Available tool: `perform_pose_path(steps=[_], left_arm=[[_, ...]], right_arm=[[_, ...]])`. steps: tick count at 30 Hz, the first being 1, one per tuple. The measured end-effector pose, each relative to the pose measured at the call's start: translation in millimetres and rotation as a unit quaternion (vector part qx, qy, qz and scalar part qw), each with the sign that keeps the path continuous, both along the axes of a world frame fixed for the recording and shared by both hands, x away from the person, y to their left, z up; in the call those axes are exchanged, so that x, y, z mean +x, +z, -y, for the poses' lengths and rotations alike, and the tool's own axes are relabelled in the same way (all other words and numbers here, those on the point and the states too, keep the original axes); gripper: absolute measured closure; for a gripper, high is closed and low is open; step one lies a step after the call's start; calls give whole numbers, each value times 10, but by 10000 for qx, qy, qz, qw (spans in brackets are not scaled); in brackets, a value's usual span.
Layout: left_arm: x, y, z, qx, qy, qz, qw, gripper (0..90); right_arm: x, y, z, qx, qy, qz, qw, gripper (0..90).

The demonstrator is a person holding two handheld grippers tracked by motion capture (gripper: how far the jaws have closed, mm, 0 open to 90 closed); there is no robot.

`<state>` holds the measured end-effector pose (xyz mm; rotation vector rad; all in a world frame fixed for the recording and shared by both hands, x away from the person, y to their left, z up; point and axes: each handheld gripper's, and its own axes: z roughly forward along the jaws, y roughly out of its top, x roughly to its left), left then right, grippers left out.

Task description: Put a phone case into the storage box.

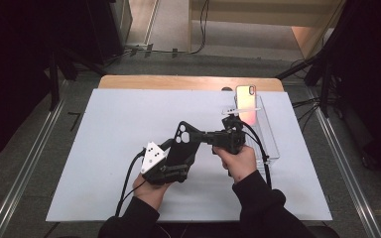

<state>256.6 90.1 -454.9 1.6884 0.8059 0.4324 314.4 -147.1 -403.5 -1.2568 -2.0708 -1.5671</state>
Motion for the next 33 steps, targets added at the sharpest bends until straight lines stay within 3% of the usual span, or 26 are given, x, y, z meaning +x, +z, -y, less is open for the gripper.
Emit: perform_pose_path(steps=[4, 7, 9, 12, 14, 18, 21, 29, 33], left_arm=[[23, 19, -6, 11, -148, -222, 9996, 138], [24, 56, -9, 55, -228, -279, 9993, 137], [39, 78, -8, 100, -269, -455, 9986, 137], [76, 115, -9, 153, -346, -890, 9953, 112], [75, 142, -17, 212, -389, -939, 9946, 112], [77, 190, -35, 382, -574, -996, 9926, 112], [99, 189, -46, 383, -822, -1326, 9870, 113], [128, 231, -85, 719, -1049, -1562, 9795, 117], [162, 253, -119, 713, -1150, -1710, 9759, 136]], right_arm=[[-10, 1, 8, -3, 10, -19, 10000, 771], [-20, 14, 21, 7, 7, 27, 10000, 771], [-20, 19, 37, -12, -9, 72, 10000, 771], [-22, 32, 64, -63, -62, 84, 9999, 771], [-17, 37, 83, -94, -59, 40, 9999, 770], [-38, 50, 85, -342, -102, 210, 9991, 771], [-55, 62, 68, -580, -126, 371, 9976, 770], [-104, 125, 41, -981, -24, 835, 9917, 770], [-128, 144, 35, -1207, 148, 1073, 9868, 769]])
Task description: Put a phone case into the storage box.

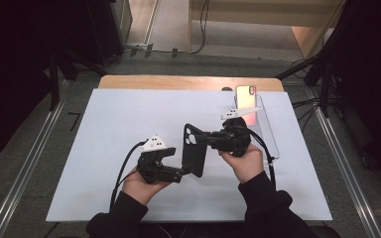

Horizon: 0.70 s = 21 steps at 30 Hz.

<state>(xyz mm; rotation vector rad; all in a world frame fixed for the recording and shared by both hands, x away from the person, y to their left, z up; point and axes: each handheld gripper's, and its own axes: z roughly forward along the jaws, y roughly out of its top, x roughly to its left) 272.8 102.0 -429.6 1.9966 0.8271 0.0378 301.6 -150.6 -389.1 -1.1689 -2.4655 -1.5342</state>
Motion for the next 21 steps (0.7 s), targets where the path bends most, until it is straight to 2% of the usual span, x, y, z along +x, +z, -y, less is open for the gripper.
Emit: perform_pose_path(steps=[4, 6, 8, 13, 21], left_arm=[[40, 20, -30, -9, -183, -114, 9998, 136], [58, 31, -40, 32, -188, -168, 9997, 136], [74, 49, -64, -13, -295, -219, 9993, 136], [102, 100, -108, -20, -413, -154, 9990, 141], [152, 159, -132, -65, -621, -120, 9980, 166]], right_arm=[[-9, 8, 19, -105, 170, 107, 9997, 769], [-7, 15, 41, -116, 282, 121, 9995, 769], [-1, 19, 60, -94, 405, 147, 9990, 769], [-16, 58, 115, -93, 702, 358, 9968, 769], [22, 82, 167, -149, 1138, 369, 9927, 769]])
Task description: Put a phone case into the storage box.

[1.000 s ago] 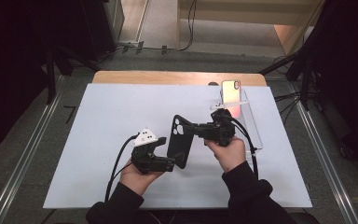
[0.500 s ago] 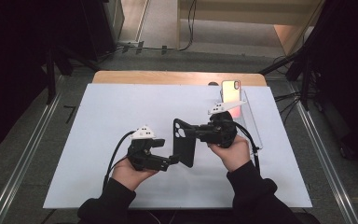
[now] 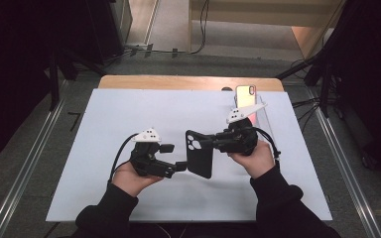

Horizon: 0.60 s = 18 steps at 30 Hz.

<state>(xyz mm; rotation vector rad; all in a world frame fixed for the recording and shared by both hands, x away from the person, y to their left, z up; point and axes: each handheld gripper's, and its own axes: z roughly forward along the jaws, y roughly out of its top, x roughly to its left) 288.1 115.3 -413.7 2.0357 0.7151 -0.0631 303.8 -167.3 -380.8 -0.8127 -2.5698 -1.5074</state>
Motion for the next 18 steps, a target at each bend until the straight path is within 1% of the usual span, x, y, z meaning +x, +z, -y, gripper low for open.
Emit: perform_pose_path(steps=[2, 4, 8, 9, 12, 14, 16, 18], left_arm=[[13, 21, 6, 51, -84, 59, 9999, 166], [22, 52, 15, 122, -166, 219, 9995, 175], [58, 111, 15, 31, -319, 243, 9992, 174], [68, 122, 11, 32, -360, 248, 9990, 174], [93, 156, 5, -18, -451, 250, 9987, 174], [107, 171, 3, 0, -523, 289, 9982, 174], [120, 189, 3, 10, -585, 325, 9978, 174], [141, 198, 10, 27, -627, 311, 9975, 176]], right_arm=[[13, 5, -1, -49, 135, 58, 9999, 769], [20, 7, 6, -32, 248, 72, 9997, 769], [38, 0, 22, 13, 457, 94, 9989, 769], [42, 0, 18, 14, 563, 127, 9983, 769], [53, -3, 13, 20, 742, 149, 9971, 769], [67, -9, 14, 50, 810, 93, 9967, 769], [71, -13, 19, 71, 883, 87, 9960, 769], [78, -19, 18, 69, 944, 93, 9955, 769]])
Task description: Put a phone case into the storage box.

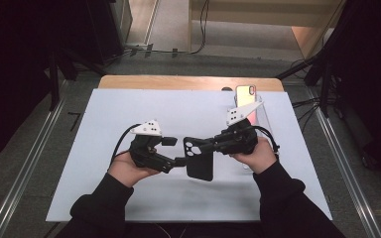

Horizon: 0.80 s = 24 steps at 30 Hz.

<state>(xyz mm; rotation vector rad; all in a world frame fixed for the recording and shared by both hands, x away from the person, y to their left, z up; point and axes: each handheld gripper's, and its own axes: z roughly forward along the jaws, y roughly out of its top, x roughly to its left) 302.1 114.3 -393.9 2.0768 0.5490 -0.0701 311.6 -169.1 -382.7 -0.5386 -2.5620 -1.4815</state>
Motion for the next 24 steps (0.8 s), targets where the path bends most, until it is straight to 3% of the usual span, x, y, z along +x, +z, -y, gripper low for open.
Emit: perform_pose_path(steps=[14, 18, 24], left_arm=[[39, 56, 45, 23, -539, 57, 9985, 290], [29, 73, 36, -70, -626, 0, 9980, 424], [-7, 71, 31, -98, -853, 144, 9962, 656]], right_arm=[[-17, -34, -77, -3, 477, -14, 9989, 769], [-23, -39, -99, 5, 593, -10, 9982, 769], [-23, -34, -100, 99, 684, -46, 9976, 769]])
